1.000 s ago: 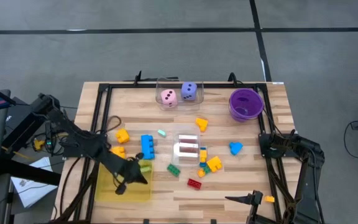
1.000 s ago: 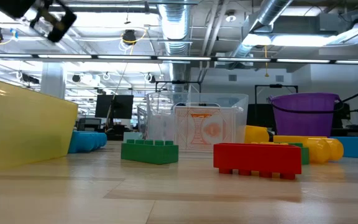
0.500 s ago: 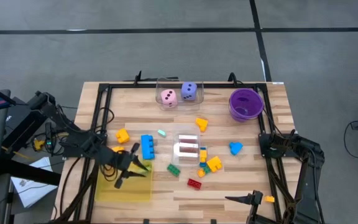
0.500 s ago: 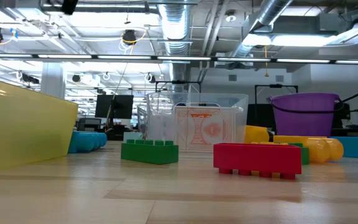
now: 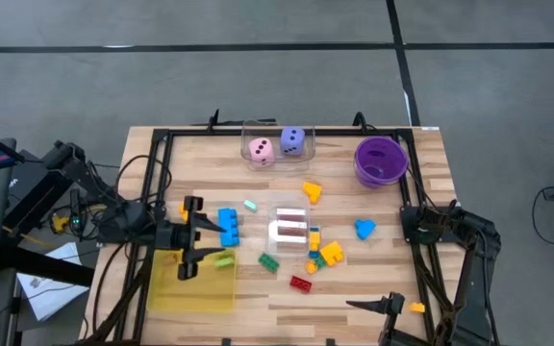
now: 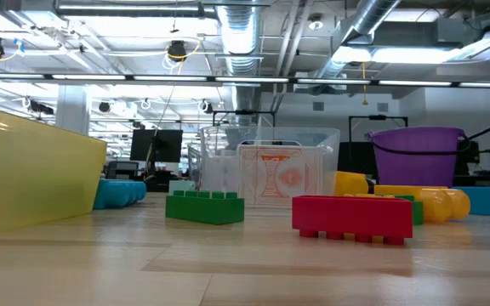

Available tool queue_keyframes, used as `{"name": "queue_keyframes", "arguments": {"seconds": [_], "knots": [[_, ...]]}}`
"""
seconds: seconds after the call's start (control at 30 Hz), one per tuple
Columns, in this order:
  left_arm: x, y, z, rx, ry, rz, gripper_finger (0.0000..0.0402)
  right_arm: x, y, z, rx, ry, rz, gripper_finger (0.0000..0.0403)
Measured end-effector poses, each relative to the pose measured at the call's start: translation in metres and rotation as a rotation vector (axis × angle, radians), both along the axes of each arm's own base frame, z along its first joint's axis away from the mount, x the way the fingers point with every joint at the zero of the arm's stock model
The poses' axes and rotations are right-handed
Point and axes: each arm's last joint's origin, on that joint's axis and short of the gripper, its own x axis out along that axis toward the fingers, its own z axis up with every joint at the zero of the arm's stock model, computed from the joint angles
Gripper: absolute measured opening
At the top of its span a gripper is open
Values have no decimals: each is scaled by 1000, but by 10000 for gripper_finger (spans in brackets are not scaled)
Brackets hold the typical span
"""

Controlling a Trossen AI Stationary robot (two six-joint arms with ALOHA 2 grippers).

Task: Pick & Place Toys
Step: Put the light blue game piece into the yellow bin

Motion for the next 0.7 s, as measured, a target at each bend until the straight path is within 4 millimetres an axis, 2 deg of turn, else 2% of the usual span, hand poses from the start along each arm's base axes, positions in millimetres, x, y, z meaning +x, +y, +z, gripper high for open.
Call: {"name": "queue_keyframes", "arguments": {"seconds": [0.17, 0.3, 0.43, 0.53, 0.6, 0.7], "knots": [[3, 3, -7, 33, 73, 104, 185, -3, 2, 0, 0, 0, 8, 400], [10, 19, -13, 19, 153, 357, 186, -2, 1, 0, -7, 3, 6, 400], [22, 49, -18, 37, 207, 533, 182, 3, -2, 0, -10, 4, -9, 400], [31, 79, -23, 54, 249, 641, 178, 6, -4, 0, -17, 10, -15, 400], [35, 98, -27, 41, 297, 658, 176, 8, -6, 0, -25, 27, -7, 400], [40, 125, -31, -22, 420, 592, 176, 7, -6, 0, -33, 34, -2, 400]]}}
